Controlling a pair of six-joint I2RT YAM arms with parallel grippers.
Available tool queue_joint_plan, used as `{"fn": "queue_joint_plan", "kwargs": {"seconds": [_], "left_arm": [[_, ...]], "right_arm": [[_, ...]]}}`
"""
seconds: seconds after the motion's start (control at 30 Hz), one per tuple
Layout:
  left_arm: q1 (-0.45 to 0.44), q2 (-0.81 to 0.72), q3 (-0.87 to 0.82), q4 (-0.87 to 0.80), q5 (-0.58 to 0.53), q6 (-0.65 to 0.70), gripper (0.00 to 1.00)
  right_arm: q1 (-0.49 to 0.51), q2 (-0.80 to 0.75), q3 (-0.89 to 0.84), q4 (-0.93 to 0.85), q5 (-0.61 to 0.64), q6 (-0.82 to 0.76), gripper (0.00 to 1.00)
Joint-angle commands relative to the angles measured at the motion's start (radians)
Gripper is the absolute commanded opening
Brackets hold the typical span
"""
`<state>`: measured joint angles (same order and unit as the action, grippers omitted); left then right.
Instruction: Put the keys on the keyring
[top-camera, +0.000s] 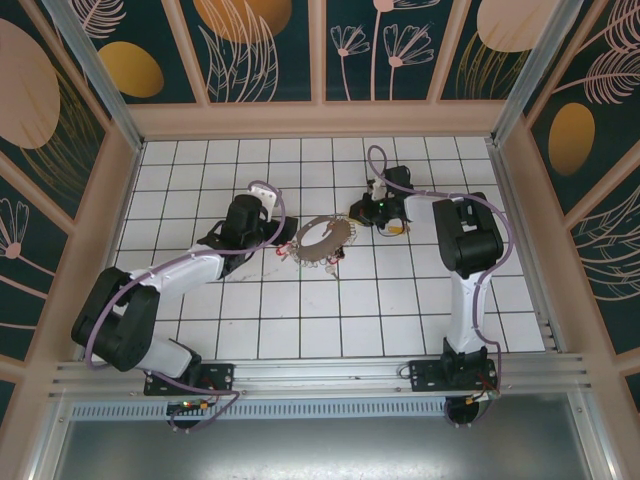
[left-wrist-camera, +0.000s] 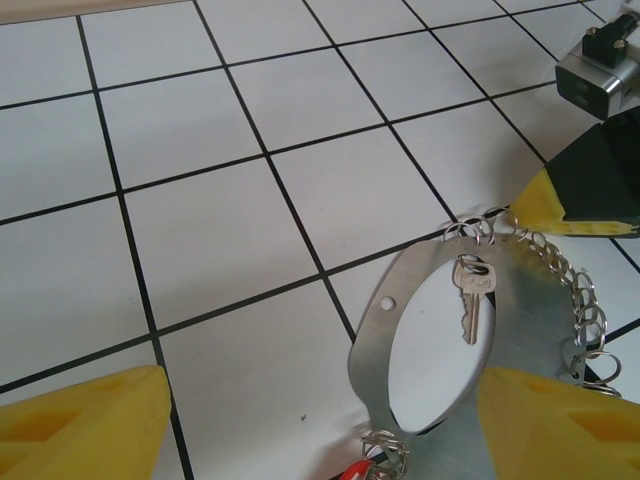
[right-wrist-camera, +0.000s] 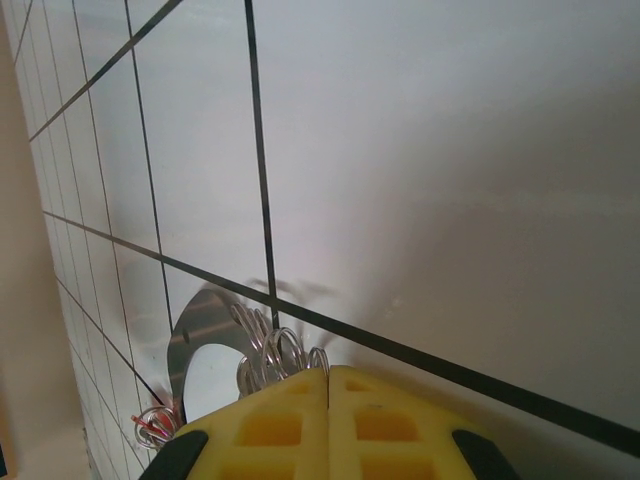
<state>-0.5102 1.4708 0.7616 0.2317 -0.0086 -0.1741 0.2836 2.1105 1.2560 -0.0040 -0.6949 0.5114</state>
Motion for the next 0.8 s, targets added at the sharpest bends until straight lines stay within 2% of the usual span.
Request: {"fn": "queue_joint_plan", "kwargs": {"seconds": [0.0, 0.1, 0.23, 0.27, 0.3, 0.4, 0.63, 0.77], "left_arm": [[0.002, 0.015, 0.012, 0.047, 0.030, -0.030, 0.81], [0.002, 0.023, 0.013, 0.082, 0.067, -0.053, 0.81], [0.002, 0.048, 0.025, 0.122, 0.105, -0.086, 0.81], [0.002, 0.058, 0.036, 0.123, 0.110, -0.094, 0.81], [0.002, 0.066, 0.044, 0.121, 0.112, -0.100, 0.81], [0.003, 0.080, 0.056, 0.121, 0.111, -0.116, 0.81], [0.003, 0.077, 0.056, 0.100, 0.100, -0.121, 0.81], [0.004, 0.071, 0.055, 0.077, 0.080, -0.136, 0.81]], "right_arm": [[0.010, -0.040, -0.035, 0.066, 0.003, -0.019, 0.00], [0.012, -0.074, -0.077, 0.131, 0.011, -0.028, 0.00], [0.013, -0.079, -0.092, 0.133, 0.028, -0.035, 0.00], [0.013, -0.079, -0.095, 0.126, 0.033, -0.041, 0.04], [0.013, -0.082, -0.100, 0.116, 0.052, -0.048, 0.11], [0.011, -0.112, -0.125, 0.115, 0.108, -0.076, 0.20], [0.010, -0.161, -0.096, 0.085, 0.162, -0.121, 0.21], [0.024, -0.137, -0.040, 0.046, 0.172, -0.143, 0.21]]}}
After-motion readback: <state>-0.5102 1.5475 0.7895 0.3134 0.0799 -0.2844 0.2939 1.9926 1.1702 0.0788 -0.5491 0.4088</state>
